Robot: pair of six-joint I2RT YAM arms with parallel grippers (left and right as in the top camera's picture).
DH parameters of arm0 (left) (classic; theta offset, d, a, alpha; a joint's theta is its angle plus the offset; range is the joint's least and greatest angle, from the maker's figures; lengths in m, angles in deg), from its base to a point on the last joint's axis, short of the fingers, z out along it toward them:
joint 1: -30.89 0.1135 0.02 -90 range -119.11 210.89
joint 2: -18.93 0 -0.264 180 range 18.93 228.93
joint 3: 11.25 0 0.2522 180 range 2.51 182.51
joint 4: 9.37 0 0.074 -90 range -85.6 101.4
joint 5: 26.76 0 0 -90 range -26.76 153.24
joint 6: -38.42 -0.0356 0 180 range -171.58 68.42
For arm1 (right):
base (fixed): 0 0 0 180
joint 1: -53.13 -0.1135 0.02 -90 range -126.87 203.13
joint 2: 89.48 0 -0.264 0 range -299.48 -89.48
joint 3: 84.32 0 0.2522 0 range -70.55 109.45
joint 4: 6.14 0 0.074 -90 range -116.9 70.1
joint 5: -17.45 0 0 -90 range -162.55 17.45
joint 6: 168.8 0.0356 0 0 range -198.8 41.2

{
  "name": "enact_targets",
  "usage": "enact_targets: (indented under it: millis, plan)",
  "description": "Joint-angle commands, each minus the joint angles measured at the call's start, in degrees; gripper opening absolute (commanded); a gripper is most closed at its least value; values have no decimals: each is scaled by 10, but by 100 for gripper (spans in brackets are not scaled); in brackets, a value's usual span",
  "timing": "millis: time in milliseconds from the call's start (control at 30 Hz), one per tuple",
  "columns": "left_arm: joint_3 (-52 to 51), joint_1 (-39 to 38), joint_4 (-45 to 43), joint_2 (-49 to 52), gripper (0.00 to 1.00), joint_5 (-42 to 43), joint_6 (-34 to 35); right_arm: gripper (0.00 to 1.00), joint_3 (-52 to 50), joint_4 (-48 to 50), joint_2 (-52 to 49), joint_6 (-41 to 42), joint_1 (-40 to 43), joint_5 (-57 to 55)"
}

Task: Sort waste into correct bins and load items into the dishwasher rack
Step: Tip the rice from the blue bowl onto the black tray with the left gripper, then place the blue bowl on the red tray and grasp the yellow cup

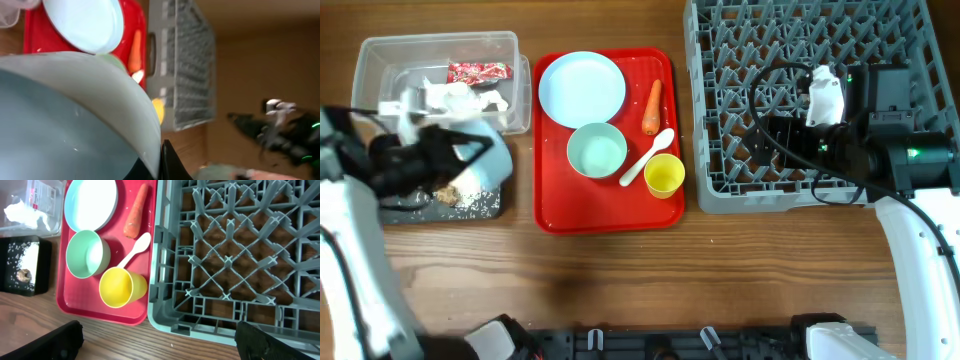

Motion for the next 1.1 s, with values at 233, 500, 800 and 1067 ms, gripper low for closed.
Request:
enact_targets:
  millis: [233, 500, 800, 1067]
  plan:
    - [-66, -435, 8, -92, 4, -627, 448, 100, 3, 3, 0, -10, -1, -3]
    - [-246, -565, -285, -29, 4, -675, 505, 100, 3, 3, 0, -10, -1, -4]
    - [-247, -603, -341, 100, 7, -656, 503, 100, 3, -3, 0, -10, -1, -3]
    - [-194, -602, -330, 67, 67, -647, 473, 100, 3, -1, 0, -6, -1, -1]
